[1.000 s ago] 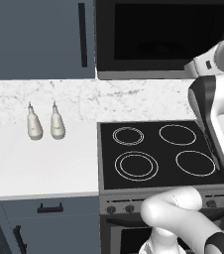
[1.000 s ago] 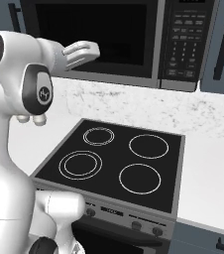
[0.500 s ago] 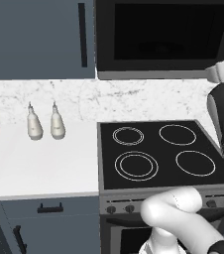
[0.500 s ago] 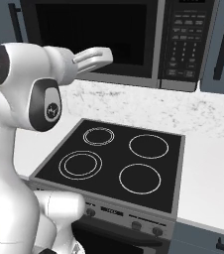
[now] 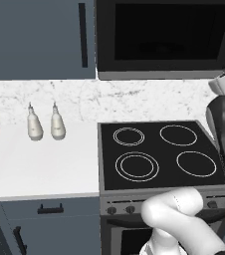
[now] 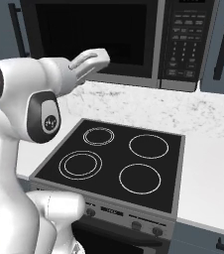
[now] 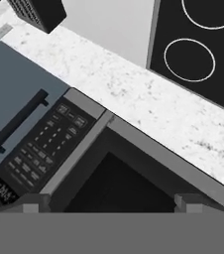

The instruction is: Pick the onion from the sink and place it in the bowl. Then pick the bowl and place it in the microwave. Then close the microwave door and press the start button.

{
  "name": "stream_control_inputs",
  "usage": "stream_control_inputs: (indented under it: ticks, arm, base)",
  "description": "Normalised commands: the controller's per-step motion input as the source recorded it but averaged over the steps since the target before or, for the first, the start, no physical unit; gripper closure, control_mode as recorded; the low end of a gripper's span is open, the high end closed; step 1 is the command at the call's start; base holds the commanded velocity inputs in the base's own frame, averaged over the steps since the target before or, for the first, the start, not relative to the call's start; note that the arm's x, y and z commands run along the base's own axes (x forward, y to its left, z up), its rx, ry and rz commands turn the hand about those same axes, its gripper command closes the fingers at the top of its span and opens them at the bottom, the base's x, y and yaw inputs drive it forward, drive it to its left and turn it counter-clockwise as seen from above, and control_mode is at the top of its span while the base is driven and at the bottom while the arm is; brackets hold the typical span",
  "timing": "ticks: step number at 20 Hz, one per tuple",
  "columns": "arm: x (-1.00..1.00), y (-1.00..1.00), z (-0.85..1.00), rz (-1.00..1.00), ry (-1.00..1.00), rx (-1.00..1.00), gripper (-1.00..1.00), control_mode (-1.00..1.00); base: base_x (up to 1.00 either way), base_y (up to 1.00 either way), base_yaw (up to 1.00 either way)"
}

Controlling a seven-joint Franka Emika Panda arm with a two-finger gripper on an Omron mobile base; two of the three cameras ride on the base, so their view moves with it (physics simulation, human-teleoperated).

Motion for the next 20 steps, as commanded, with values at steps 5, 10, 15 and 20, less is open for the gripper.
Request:
stream_control_inputs:
  ticks: [5, 10, 15, 20]
  arm:
    - [-0.1, -0.07, 0.19, 0.0, 0.32, -0.31, -1.0, -1.0]
    - [-0.08, -0.07, 0.02, 0.0, 0.46, -0.4, -1.0, -1.0]
    - [-0.47, -0.3, 0.01, 0.03, 0.25, -0.36, -1.0, -1.0]
    - [-0.76, -0.25, -0.1, 0.0, -0.09, 0.05, -1.0, -1.0]
  base:
    - [0.0, 0.0, 0.0]
    - [0.0, 0.0, 0.0]
    - [0.0, 0.0, 0.0]
    - [0.0, 0.0, 0.0]
